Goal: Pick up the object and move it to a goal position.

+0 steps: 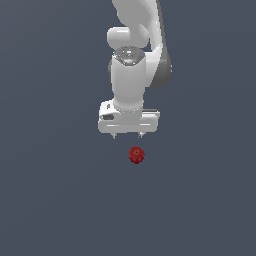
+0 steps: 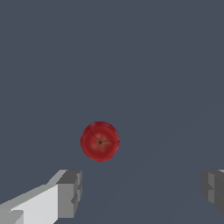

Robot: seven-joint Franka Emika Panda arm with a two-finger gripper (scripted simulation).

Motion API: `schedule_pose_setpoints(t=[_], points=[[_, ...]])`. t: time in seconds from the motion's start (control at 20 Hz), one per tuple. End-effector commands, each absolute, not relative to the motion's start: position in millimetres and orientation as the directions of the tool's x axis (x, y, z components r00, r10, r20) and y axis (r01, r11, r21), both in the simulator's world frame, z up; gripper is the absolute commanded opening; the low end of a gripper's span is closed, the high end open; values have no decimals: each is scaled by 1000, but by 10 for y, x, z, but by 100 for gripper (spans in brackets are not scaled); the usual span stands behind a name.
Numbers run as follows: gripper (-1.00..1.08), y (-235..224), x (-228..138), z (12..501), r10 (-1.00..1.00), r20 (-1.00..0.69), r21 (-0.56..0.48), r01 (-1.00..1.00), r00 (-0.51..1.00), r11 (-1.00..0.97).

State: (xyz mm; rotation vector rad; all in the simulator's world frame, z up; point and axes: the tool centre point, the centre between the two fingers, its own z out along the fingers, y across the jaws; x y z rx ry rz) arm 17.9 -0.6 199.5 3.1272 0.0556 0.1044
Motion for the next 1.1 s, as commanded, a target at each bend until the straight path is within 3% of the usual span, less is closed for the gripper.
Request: schedule_pose_setpoints(t=[0.0, 1.05], points=[[100, -6, 179, 1995, 36, 66, 13, 35, 997, -999], [100, -43, 128, 1817, -83, 35, -7, -83, 996, -997]])
